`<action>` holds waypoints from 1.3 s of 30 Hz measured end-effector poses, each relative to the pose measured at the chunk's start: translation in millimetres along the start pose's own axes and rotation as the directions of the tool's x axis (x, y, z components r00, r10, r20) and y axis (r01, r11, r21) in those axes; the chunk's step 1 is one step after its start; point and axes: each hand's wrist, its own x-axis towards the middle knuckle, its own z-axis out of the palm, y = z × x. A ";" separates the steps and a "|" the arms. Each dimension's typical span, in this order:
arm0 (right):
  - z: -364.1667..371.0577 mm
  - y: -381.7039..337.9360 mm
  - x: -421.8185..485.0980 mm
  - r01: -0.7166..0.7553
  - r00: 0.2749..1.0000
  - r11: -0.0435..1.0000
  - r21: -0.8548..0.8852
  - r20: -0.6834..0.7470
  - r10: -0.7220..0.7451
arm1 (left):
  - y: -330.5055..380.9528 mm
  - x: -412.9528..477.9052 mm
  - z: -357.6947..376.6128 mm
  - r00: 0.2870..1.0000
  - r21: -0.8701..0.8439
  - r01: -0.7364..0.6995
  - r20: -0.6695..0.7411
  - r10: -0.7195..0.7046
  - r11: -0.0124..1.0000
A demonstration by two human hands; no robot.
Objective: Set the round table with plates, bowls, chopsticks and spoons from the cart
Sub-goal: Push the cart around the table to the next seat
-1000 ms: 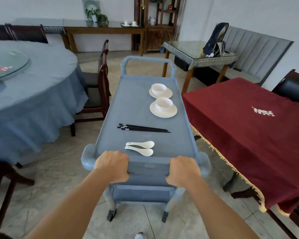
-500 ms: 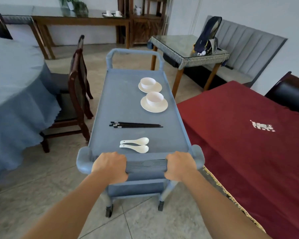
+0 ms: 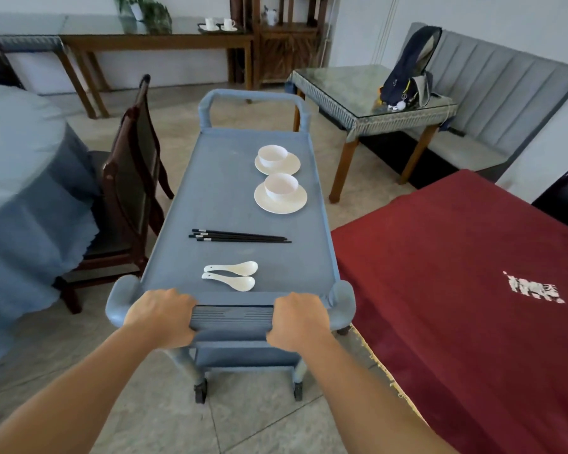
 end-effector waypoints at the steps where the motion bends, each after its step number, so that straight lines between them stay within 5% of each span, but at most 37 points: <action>1: -1.7 5.5 12.3 0.006 1.000 1.000 0.007 0.001 -0.006 | -2.0 12.9 -2.6 1.000 0.002 0.006 0.001 -0.006 1.000; 20: -48.9 88.0 265.3 0.057 0.996 0.998 0.027 -0.064 -0.055 | -79.5 257.6 -51.5 0.997 0.111 0.072 -0.042 -0.068 0.991; 39: -105.4 204.3 567.3 0.014 0.998 0.998 -0.066 -0.061 -0.018 | -156.5 554.9 -107.1 0.998 0.031 0.032 -0.050 -0.031 0.999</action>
